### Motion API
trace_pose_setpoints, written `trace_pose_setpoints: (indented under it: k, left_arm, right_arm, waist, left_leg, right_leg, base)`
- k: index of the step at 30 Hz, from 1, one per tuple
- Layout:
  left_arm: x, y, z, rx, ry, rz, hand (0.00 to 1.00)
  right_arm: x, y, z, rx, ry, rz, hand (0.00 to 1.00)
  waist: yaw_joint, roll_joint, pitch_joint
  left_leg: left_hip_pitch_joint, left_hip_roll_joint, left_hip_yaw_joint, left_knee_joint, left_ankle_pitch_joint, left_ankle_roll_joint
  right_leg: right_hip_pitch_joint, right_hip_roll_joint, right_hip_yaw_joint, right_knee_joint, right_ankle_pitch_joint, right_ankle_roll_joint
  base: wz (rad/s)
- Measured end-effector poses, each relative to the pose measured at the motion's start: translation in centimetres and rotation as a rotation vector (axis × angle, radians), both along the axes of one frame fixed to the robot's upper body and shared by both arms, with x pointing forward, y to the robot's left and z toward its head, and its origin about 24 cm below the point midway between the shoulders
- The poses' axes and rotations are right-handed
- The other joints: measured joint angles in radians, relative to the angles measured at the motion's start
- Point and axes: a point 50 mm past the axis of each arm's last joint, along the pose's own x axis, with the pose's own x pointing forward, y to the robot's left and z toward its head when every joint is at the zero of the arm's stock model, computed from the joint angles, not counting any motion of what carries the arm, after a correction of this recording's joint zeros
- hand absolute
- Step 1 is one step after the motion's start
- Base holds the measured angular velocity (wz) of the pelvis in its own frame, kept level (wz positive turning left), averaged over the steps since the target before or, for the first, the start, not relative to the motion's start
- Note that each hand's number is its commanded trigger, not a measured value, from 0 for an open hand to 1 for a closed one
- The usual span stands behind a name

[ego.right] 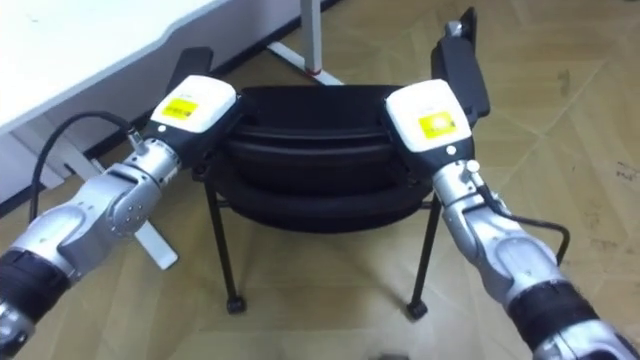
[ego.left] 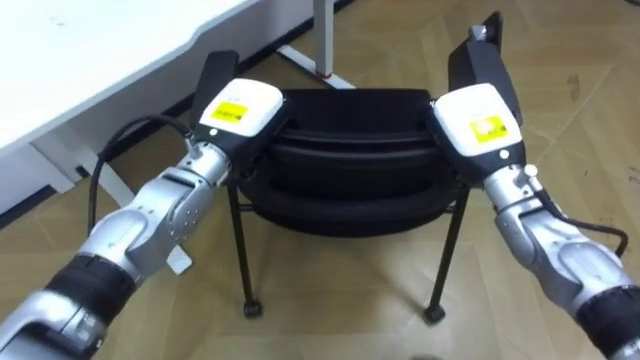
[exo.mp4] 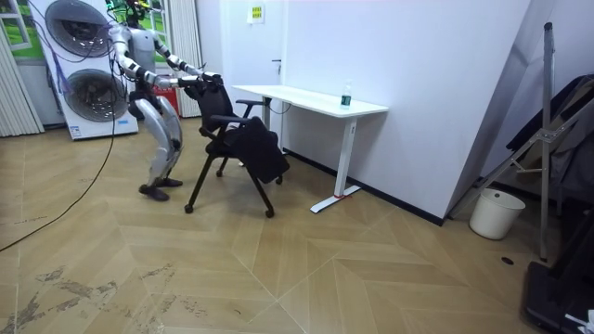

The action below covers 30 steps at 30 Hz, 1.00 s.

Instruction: Push chair

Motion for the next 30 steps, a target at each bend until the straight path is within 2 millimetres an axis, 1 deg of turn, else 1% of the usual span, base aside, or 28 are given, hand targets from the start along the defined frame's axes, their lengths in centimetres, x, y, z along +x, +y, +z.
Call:
trace_pose_setpoints:
  k: [1,2,3,4,5,7,8,9,11,12,13,14,15,16,17,18,19,20,21,22,23,24,25,26,27,28,29,30]
  left_arm:
    - [-0.1,0.0,-0.2,0.005,0.005,-0.006,1.0]
    - [-0.3,-0.1,-0.5,0.011,0.007,-0.015,1.0]
    - [-0.3,-0.1,-0.7,0.015,0.01,-0.017,1.0]
    - [-0.6,-0.1,-1.1,0.018,0.015,-0.024,1.0]
    - [-0.9,0.0,-1.4,0.02,0.015,-0.027,1.0]
    - [-1.0,0.1,-1.4,0.021,0.009,-0.03,1.0]
    - [-1.0,0.1,-1.4,0.019,0.007,-0.03,1.0]
    - [-0.9,0.0,-1.4,0.017,0.001,-0.027,1.0]
    - [-1.0,0.0,-1.5,0.01,-0.013,-0.018,1.0]
    - [-1.0,0.1,-1.4,0.006,-0.02,-0.015,1.0]
    - [-0.8,0.2,-0.9,-0.001,-0.04,-0.006,1.0]
    - [-0.7,0.3,-0.7,-0.003,-0.045,0.0,1.0]
    - [-0.6,0.3,-0.6,-0.005,-0.048,0.004,1.0]
    - [-0.5,0.3,-0.5,-0.008,-0.052,0.01,1.0]
    - [-0.5,0.3,-0.4,-0.01,-0.052,0.017,1.0]
    - [-0.4,0.3,-0.4,-0.014,-0.049,0.021,1.0]
    - [-0.3,0.1,-0.4,-0.024,-0.043,0.029,1.0]
    - [-0.3,0.0,-0.4,-0.026,-0.044,0.03,1.0]
    - [-0.3,-0.1,-0.3,-0.028,-0.046,0.031,1.0]
    - [-0.2,-0.2,-0.3,-0.031,-0.049,0.03,1.0]
    - [-0.2,-0.3,-0.2,-0.034,-0.05,0.029,1.0]
    - [-0.2,-0.3,-0.2,-0.035,-0.05,0.03,1.0]
    - [-0.2,-0.3,-0.4,-0.036,-0.045,0.035,1.0]
    - [-0.2,-0.3,-0.7,-0.04,-0.037,0.045,1.0]
    - [-0.3,-0.1,-1.0,-0.038,-0.031,0.05,1.0]
    - [-0.1,0.1,-0.7,-0.045,-0.034,0.047,1.0]
    - [0.0,0.1,-0.4,-0.051,-0.047,0.047,1.0]
    - [0.0,0.0,-0.4,-0.067,-0.047,0.058,1.0]
  right_arm:
    - [-0.4,0.2,-0.4,0.009,0.006,-0.002,1.0]
    - [-1.0,0.1,-0.8,0.014,0.011,-0.002,1.0]
    - [-1.3,0.1,-1.0,0.016,0.015,-0.003,1.0]
    - [-1.8,0.0,-1.4,0.019,0.025,-0.005,1.0]
    - [-2.2,0.1,-1.7,0.023,0.037,-0.002,1.0]
    - [-2.3,0.1,-1.7,0.025,0.036,0.003,1.0]
    - [-2.3,0.1,-1.7,0.024,0.034,0.004,1.0]
    - [-2.3,0.1,-1.6,0.024,0.032,0.003,1.0]
    - [-2.1,0.1,-1.3,0.019,0.019,-0.001,1.0]
    - [-2.0,0.2,-1.1,0.017,0.015,0.0,1.0]
    - [-1.5,0.4,-0.6,0.013,0.014,0.005,1.0]
    - [-1.2,0.6,-0.3,0.004,0.017,0.01,1.0]
    - [-1.0,0.6,-0.1,-0.001,0.016,0.012,1.0]
    - [-0.8,0.7,0.1,-0.01,0.014,0.015,1.0]
    - [-0.6,0.7,0.3,-0.016,0.014,0.017,1.0]
    - [-0.5,0.7,0.5,-0.019,0.013,0.018,1.0]
    - [-0.4,0.6,0.6,-0.025,0.01,0.015,1.0]
    - [-0.4,0.6,0.8,-0.027,0.005,0.012,1.0]
    - [-0.3,0.5,0.9,-0.027,0.001,0.01,1.0]
    - [-0.2,0.4,1.0,-0.027,-0.002,0.007,1.0]
    - [-0.2,0.4,1.1,-0.031,-0.005,0.006,1.0]
    - [-0.1,0.4,1.2,-0.032,-0.007,0.006,1.0]
    - [0.0,0.5,1.2,-0.037,-0.004,0.007,1.0]
    - [0.0,0.5,1.1,-0.043,0.007,0.006,1.0]
    - [0.1,0.7,1.1,-0.052,0.015,0.01,1.0]
    - [0.1,0.7,1.5,-0.06,0.008,0.015,1.0]
    - [0.1,0.8,1.8,-0.06,-0.001,0.022,1.0]
    - [0.4,0.8,2.3,-0.07,-0.002,0.019,1.0]
  waist:
    - [-0.017,-0.001,0.0008]
    - [-0.037,-0.003,0.0008]
    - [-0.049,-0.007,0.0002]
    - [-0.063,-0.012,-0.0006]
    - [-0.078,-0.02,-0.0052]
    - [-0.091,-0.034,-0.0082]
    - [-0.091,-0.035,-0.0084]
    - [-0.088,-0.035,-0.0094]
    - [-0.077,-0.038,-0.0107]
    - [-0.072,-0.038,-0.0108]
    - [-0.068,-0.037,-0.0113]
    - [-0.057,-0.037,-0.0112]
    - [-0.056,-0.037,-0.0113]
    - [-0.056,-0.037,-0.0114]
    - [-0.056,-0.039,-0.0118]
    - [-0.056,-0.04,-0.0115]
    - [-0.057,-0.043,-0.0108]
    - [-0.064,-0.048,-0.0107]
    - [-0.069,-0.049,-0.0107]
    - [-0.077,-0.05,-0.0109]
    - [-0.079,-0.05,-0.0113]
    - [-0.078,-0.05,-0.0113]
    - [-0.078,-0.05,-0.0115]
    - [-0.073,-0.044,-0.0131]
    - [-0.066,-0.034,-0.0125]
    - [-0.09,-0.055,-0.0107]
    - [-0.096,-0.07,-0.0117]
    - [-0.087,-0.059,-0.0193]
  left_leg:
    - [0.013,-0.005,-0.021,0.001,-0.007,-0.01]
    - [0.028,-0.014,-0.054,0.0,-0.012,-0.016]
    - [0.037,-0.02,-0.07,-0.001,-0.014,-0.02]
    - [0.057,-0.022,-0.095,-0.002,-0.018,-0.027]
    - [0.068,-0.026,-0.115,-0.005,-0.027,-0.035]
    - [0.085,-0.043,-0.147,-0.013,-0.037,-0.047]
    - [0.089,-0.047,-0.158,-0.015,-0.041,-0.053]
    - [0.102,-0.047,-0.17,-0.027,-0.046,-0.064]
    - [0.118,-0.044,-0.198,-0.053,-0.048,-0.087]
    - [0.119,-0.043,-0.2,-0.056,-0.048,-0.092]
    - [0.122,-0.036,-0.21,-0.06,-0.053,-0.103]
    - [0.131,-0.032,-0.224,-0.069,-0.056,-0.117]
    - [0.133,-0.03,-0.237,-0.069,-0.057,-0.123]
    - [0.134,-0.023,-0.254,-0.066,-0.06,-0.138]
    - [0.132,-0.015,-0.252,-0.056,-0.057,-0.152]
    - [0.131,-0.012,-0.252,-0.048,-0.056,-0.157]
    - [0.13,-0.005,-0.248,-0.04,-0.051,-0.166]
    - [0.123,0.011,-0.226,-0.041,-0.041,-0.184]
    - [0.118,0.024,-0.209,-0.044,-0.036,-0.193]
    - [0.108,0.047,-0.174,-0.049,-0.022,-0.216]
    - [0.096,0.071,-0.143,-0.055,-0.008,-0.229]
    - [0.092,0.077,-0.13,-0.063,0.0,-0.233]
    - [0.089,0.088,-0.121,-0.09,0.023,-0.239]
    - [0.086,0.106,-0.128,-0.141,0.06,-0.24]
    - [0.078,0.126,-0.134,-0.151,0.082,-0.249]
    - [0.039,0.121,-0.139,-0.099,0.103,-0.269]
    - [0.014,0.114,-0.133,-0.063,0.105,-0.274]
    - [-0.017,0.108,-0.128,-0.046,0.107,-0.276]
  right_leg:
    - [-0.018,0.031,-0.011,-0.08,0.008,-0.009]
    - [-0.021,0.061,-0.023,-0.179,0.026,-0.017]
    - [-0.019,0.076,-0.023,-0.229,0.04,-0.021]
    - [-0.012,0.108,-0.017,-0.317,0.077,-0.034]
    - [-0.003,0.126,-0.015,-0.385,0.12,-0.044]
    - [0.018,0.132,0.01,-0.453,0.169,-0.046]
    - [0.032,0.132,0.012,-0.471,0.184,-0.049]
    - [0.047,0.131,0.002,-0.484,0.21,-0.067]
    - [0.06,0.117,-0.041,-0.48,0.231,-0.1]
    - [0.06,0.109,-0.057,-0.479,0.241,-0.113]
    - [0.059,0.098,-0.094,-0.467,0.244,-0.136]
    - [0.059,0.086,-0.124,-0.443,0.219,-0.154]
    - [0.059,0.083,-0.135,-0.431,0.206,-0.16]
    - [0.058,0.072,-0.165,-0.404,0.18,-0.172]
    - [0.059,0.057,-0.19,-0.379,0.153,-0.192]
    - [0.06,0.044,-0.209,-0.362,0.133,-0.198]
    - [0.068,0.019,-0.248,-0.335,0.099,-0.208]
    - [0.077,-0.002,-0.29,-0.325,0.069,-0.209]
    - [0.085,-0.011,-0.318,-0.324,0.06,-0.215]
    - [0.098,-0.027,-0.367,-0.324,0.044,-0.227]
    - [0.11,-0.037,-0.408,-0.327,0.031,-0.231]
    - [0.115,-0.041,-0.427,-0.329,0.025,-0.229]
    - [0.13,-0.043,-0.46,-0.344,0.012,-0.202]
    - [0.136,-0.027,-0.449,-0.35,0.001,-0.068]
    - [0.123,-0.012,-0.391,-0.307,-0.009,-0.036]
    - [0.109,-0.008,-0.161,-0.173,-0.063,-0.057]
    - [0.108,0.007,-0.118,-0.164,-0.126,-0.067]
    - [0.1,0.015,-0.129,-0.163,-0.129,-0.128]
  base:
    - [0.53]
    - [0.67]
    - [0.78]
    - [0.67]
    - [0.6]
    - [0.44]
    - [0.36]
    - [0.32]
    - [0.33]
    - [0.23]
    - [0.24]
    - [0.31]
    - [0.51]
    - [0.68]
    - [0.77]
    - [0.88]
    - [1.07]
    - [1.16]
    - [1.3]
    - [1.28]
    - [1.21]
    - [1.11]
    - [1.08]
    - [0.99]
    - [1.31]
    - [1.23]
    - [1.4]
    - [0.63]
